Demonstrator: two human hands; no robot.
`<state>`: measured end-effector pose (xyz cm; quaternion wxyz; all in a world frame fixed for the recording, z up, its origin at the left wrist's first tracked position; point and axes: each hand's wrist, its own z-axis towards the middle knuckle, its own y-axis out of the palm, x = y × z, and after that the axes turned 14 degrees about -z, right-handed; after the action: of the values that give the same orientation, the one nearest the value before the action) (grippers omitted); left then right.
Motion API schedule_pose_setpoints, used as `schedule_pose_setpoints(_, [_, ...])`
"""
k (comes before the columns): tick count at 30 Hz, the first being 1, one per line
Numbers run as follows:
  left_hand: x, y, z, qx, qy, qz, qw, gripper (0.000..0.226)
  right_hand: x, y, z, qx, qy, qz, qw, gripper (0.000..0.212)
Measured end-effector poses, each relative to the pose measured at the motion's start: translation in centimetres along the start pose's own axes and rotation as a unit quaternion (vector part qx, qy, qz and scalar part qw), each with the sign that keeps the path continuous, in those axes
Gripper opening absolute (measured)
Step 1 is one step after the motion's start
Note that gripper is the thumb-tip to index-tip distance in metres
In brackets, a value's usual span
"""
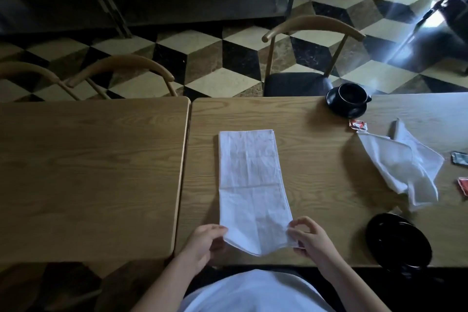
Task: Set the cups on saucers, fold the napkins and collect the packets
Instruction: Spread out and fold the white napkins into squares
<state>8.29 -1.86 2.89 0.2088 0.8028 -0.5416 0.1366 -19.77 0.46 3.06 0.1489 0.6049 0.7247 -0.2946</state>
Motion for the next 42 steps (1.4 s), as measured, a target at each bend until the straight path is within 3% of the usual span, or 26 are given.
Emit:
schedule_pose_setpoints(2, [1.0,-0.1,0.5,-0.013,0.003,-0.043,0.999,0.019,-1.3,-0.6,0.5,-0.008,-0.010,-0.020,1.000,0.010])
schedule_pose_setpoints(5, [2.6,0.1,1.2,-0.035,0.021,-0.048,0.998,0.030,-3.7,-1.9,1.5,-0.023,-0.025,-0.018,0.999,0.028])
schedule_pose_setpoints(9, [5.6,1.0,2.6,-0.015,0.094,0.016,0.995,0.024,-8.0,-3.6,3.0,-0.063,-0.084,0.004,0.994,0.021])
schedule_pose_setpoints(12, [8.5,2.1,4.2,0.031,0.153,0.078,0.985,0.017,-11.4,-4.6,5.1,-0.034,-0.118,-0.069,0.990,0.004])
schedule_pose_setpoints(15, [11.4,3.2,6.4,0.049,0.188,0.083,0.977,0.010,-14.0,-5.3,8.0,-0.001,-0.134,-0.129,0.982,0.009])
schedule_pose_setpoints(19, [14.6,4.9,9.8,0.044,0.192,0.079,0.977,0.005,-17.0,-5.1,12.2,0.002,-0.151,-0.172,0.973,0.031])
schedule_pose_setpoints(22, [16.4,6.2,12.8,0.058,0.186,0.079,0.978,0.007,-18.5,-4.5,15.5,-0.016,-0.129,-0.143,0.981,0.019])
schedule_pose_setpoints(24, [17.4,6.9,14.6,0.074,0.178,0.083,0.978,0.012,-19.3,-4.0,17.5,-0.021,-0.121,-0.149,0.981,0.024])
schedule_pose_setpoints(32, [19.8,9.5,19.4,0.125,0.168,0.101,0.973,0.011,-22.1,-2.7,22.8,0.024,-0.126,-0.335,0.933,0.025])
schedule_pose_setpoints(42, [20.2,9.7,21.5,0.183,0.177,0.172,0.952,0.011,-22.4,-2.3,25.2,0.052,-0.094,-0.376,0.920,0.019])
